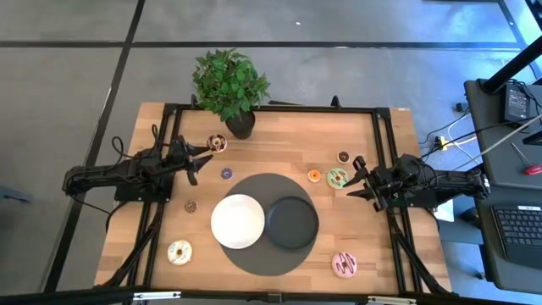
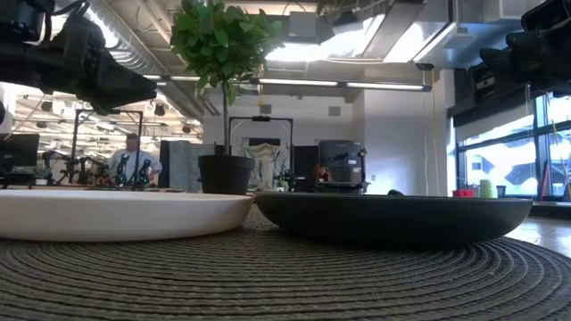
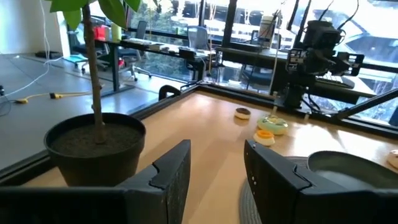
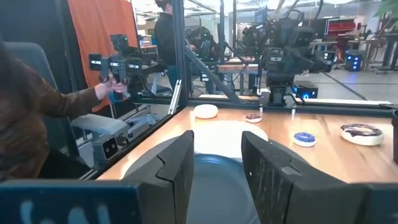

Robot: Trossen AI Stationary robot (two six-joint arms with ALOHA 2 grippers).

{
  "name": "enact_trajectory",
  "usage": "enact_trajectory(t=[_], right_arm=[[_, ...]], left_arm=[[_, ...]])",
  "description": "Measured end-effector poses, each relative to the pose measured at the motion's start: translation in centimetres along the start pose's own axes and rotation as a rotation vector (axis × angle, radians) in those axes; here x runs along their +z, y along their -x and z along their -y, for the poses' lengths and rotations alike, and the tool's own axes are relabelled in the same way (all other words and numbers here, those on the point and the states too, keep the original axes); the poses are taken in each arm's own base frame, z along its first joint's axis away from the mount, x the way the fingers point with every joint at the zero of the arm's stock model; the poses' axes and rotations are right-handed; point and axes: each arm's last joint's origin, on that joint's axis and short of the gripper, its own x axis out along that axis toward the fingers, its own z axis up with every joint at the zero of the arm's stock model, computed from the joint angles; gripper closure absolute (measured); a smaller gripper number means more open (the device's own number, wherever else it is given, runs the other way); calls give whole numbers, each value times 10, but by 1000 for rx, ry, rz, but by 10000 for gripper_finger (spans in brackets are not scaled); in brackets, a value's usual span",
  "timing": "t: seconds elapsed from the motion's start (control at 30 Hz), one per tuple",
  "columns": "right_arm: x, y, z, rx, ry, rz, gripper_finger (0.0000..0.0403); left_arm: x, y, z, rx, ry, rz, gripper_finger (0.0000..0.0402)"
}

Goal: Pick & Place donuts
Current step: Put the small orange donut on the black plate

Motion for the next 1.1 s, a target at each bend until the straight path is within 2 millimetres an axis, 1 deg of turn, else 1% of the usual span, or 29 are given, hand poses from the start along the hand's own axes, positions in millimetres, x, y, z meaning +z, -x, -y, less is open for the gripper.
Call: enact_trajectory(t=[0.13,0.23,0.4,0.6,0.77,0.87,0.97,1.1], right_arm=[[0,0,1,-46,-2,4,267],[0,0,1,-48,-2,4,267],[0,0,1,-42,-8,6,267],[0,0,1,-42,-105,3,267],[-2,0,1,-51,-29,-14,267],[-2,0,3,-110,16,-19,267],[-4,0,6,-219,63,-38,267],[-5,1,10,-354,18,-45,267]], left_arm=[[-1,0,3,-98,4,-23,256],[-2,0,4,-142,22,-35,256],[-2,0,4,-146,24,-35,256],[-2,0,4,-154,-10,-34,256],[-2,0,4,-156,-53,-29,258],[-2,0,4,-156,-38,-30,257],[-1,0,4,-156,-38,-29,256],[-1,0,4,-156,-38,-29,258]])
